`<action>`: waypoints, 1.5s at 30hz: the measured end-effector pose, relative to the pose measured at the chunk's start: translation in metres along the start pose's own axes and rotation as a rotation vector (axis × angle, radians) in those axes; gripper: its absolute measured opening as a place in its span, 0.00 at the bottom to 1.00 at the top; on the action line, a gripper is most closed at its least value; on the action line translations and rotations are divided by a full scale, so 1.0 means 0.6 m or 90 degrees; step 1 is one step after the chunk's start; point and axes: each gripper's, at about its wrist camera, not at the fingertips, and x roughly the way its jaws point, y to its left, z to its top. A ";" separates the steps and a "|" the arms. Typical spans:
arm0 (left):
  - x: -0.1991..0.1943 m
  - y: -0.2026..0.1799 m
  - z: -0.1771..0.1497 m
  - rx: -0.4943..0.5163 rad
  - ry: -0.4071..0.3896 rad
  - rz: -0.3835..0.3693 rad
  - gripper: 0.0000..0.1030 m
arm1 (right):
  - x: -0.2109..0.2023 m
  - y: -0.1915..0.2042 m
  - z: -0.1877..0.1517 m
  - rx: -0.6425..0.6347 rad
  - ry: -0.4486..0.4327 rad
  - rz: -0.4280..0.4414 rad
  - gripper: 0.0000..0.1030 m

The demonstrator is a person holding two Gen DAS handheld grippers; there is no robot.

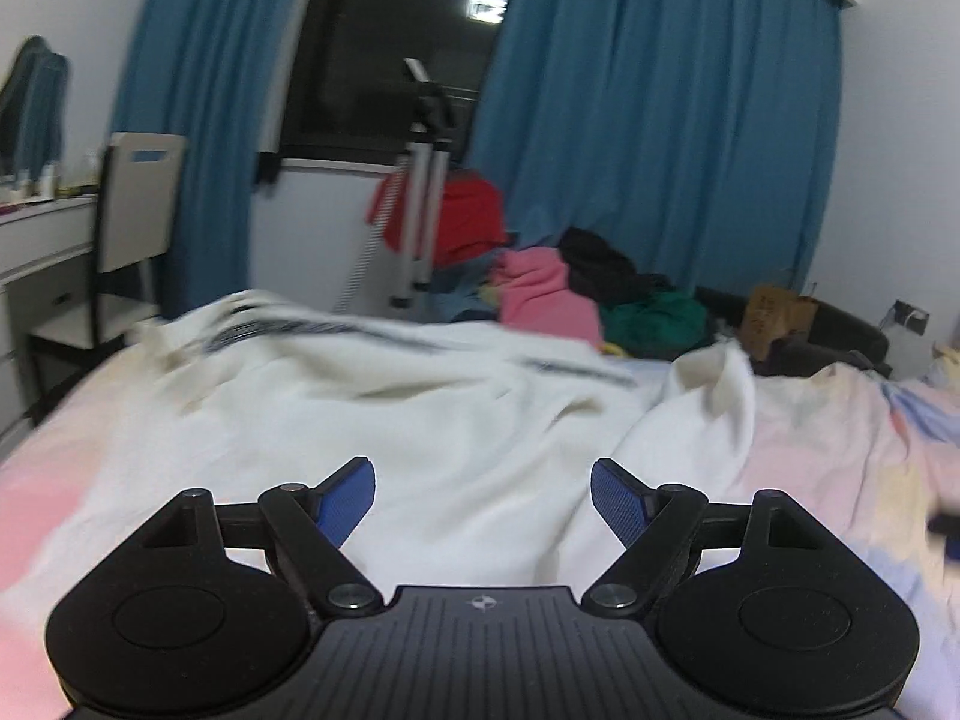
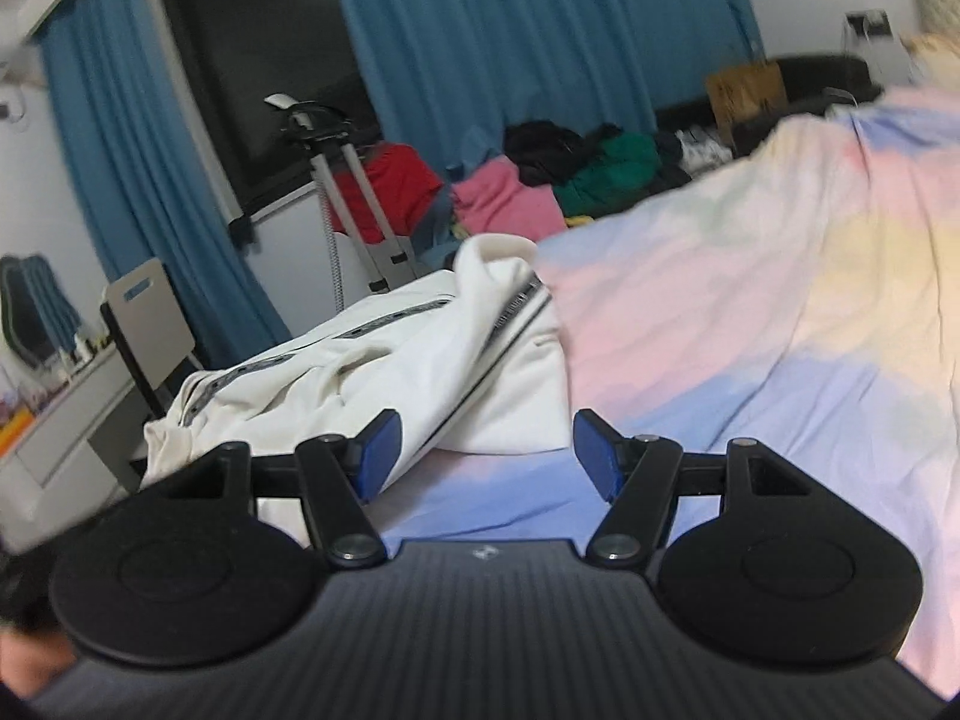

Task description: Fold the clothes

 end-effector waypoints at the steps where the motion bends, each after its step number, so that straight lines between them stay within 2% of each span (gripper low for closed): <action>1: 0.029 -0.017 0.014 0.000 0.002 -0.014 0.78 | 0.005 -0.006 0.000 0.003 0.002 -0.003 0.64; 6: 0.165 -0.120 0.079 0.000 0.019 -0.083 0.78 | 0.039 -0.037 0.001 0.010 0.007 -0.036 0.64; 10: 0.269 -0.210 0.098 0.003 0.066 -0.125 0.77 | 0.074 -0.064 0.001 0.057 0.036 -0.038 0.64; 13: 0.331 -0.274 0.091 0.035 0.091 -0.123 0.69 | 0.090 -0.073 -0.003 0.063 0.041 -0.049 0.64; 14: 0.346 -0.290 0.087 0.051 0.101 -0.118 0.60 | 0.095 -0.077 -0.005 0.065 0.045 -0.056 0.64; 15: 0.361 -0.307 0.084 0.066 0.110 -0.112 0.46 | 0.100 -0.081 -0.007 0.069 0.049 -0.062 0.64; 16: 0.377 -0.323 0.080 0.081 0.120 -0.106 0.37 | 0.102 -0.085 -0.008 0.074 0.049 -0.067 0.64; 17: 0.387 -0.337 0.076 0.099 0.125 -0.101 0.17 | 0.102 -0.087 -0.007 0.079 0.047 -0.071 0.64; 18: 0.389 -0.347 0.073 0.115 0.127 -0.096 0.11 | 0.102 -0.090 -0.007 0.085 0.044 -0.075 0.64; 19: 0.389 -0.355 0.072 0.130 0.128 -0.092 0.10 | 0.102 -0.093 -0.007 0.090 0.042 -0.079 0.64; 22: 0.350 -0.372 0.077 0.168 0.104 -0.117 0.07 | 0.102 -0.099 -0.006 0.103 0.034 -0.090 0.64; 25: 0.273 -0.364 0.085 0.183 0.079 -0.154 0.06 | 0.099 -0.100 -0.004 0.106 0.023 -0.101 0.64; 28: 0.178 -0.335 0.080 0.197 0.059 -0.189 0.06 | 0.078 -0.106 0.003 0.131 -0.021 -0.107 0.64; 31: 0.081 -0.296 0.050 0.225 0.044 -0.208 0.06 | 0.052 -0.109 0.011 0.146 -0.075 -0.104 0.65; 34: -0.004 -0.243 0.000 0.211 0.052 -0.216 0.06 | 0.038 -0.107 0.016 0.147 -0.087 -0.086 0.66; 37: -0.073 -0.191 -0.065 0.214 0.059 -0.210 0.06 | 0.033 -0.104 0.017 0.150 -0.079 -0.056 0.66; 41: -0.114 -0.135 -0.147 0.175 0.102 -0.186 0.06 | 0.045 -0.102 0.010 0.172 -0.029 0.017 0.65; 45: -0.132 -0.097 -0.176 0.095 0.096 -0.170 0.06 | 0.055 -0.106 -0.003 0.230 0.028 0.090 0.64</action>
